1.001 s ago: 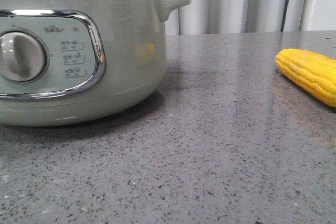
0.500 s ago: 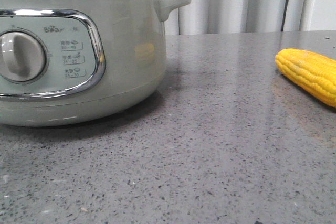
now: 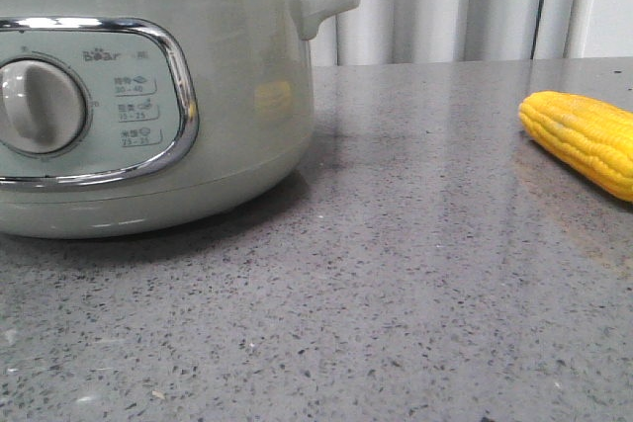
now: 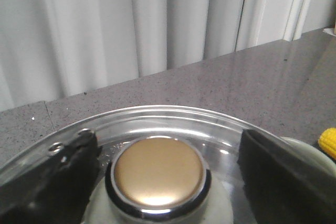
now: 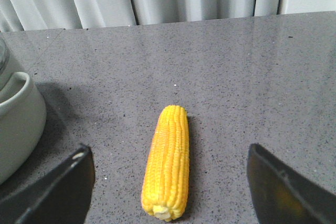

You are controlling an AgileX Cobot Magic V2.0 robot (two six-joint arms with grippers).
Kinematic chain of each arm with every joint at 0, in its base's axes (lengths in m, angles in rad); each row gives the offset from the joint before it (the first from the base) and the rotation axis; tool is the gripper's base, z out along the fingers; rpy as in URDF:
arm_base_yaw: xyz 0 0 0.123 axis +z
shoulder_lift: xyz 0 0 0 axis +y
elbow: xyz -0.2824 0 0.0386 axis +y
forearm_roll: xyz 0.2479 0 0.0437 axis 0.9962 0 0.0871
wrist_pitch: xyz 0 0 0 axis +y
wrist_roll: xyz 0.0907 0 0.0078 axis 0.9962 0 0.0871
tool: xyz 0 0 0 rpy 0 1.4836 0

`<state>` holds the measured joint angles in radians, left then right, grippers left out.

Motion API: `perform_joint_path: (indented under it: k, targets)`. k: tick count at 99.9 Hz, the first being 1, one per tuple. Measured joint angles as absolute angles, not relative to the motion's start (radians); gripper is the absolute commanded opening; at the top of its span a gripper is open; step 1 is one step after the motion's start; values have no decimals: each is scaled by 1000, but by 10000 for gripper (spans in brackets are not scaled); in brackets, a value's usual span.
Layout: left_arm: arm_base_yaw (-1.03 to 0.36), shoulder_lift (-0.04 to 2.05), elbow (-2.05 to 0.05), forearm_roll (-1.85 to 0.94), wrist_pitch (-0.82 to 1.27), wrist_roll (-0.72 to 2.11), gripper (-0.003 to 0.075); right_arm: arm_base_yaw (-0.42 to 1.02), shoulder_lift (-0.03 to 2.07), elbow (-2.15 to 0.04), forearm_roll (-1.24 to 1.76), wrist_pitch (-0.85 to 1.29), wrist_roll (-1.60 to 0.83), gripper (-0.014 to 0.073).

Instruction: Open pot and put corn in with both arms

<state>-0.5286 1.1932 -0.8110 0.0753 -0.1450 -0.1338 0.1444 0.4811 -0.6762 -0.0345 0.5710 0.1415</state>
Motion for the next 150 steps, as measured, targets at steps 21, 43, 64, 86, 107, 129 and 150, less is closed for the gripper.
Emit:
perform_joint_path:
  k: [21, 43, 64, 86, 107, 129, 150]
  targets:
    - [-529, 1220, -812, 75, -152, -132, 459, 144, 481, -676, -34, 573, 142, 524]
    - [-529, 1220, -812, 70, -159, -132, 244, 144, 481, -676, -34, 581, 142, 524]
    - [-529, 1221, -812, 66, -164, -134, 151, 144, 481, -676, -36, 610, 142, 524]
    - [-529, 1187, -813, 68, -168, -128, 151, 144, 481, -676, -36, 618, 142, 524]
    - [-513, 1073, -895, 72, -126, -128, 151, 144, 481, -676, -38, 618, 142, 524]
    - [-364, 942, -941, 73, 15, -128, 152, 144, 481, -676, -49, 618, 142, 524]
    - [-116, 865, -937, 73, 169, -128, 152, 144, 481, -676, -53, 618, 142, 524]
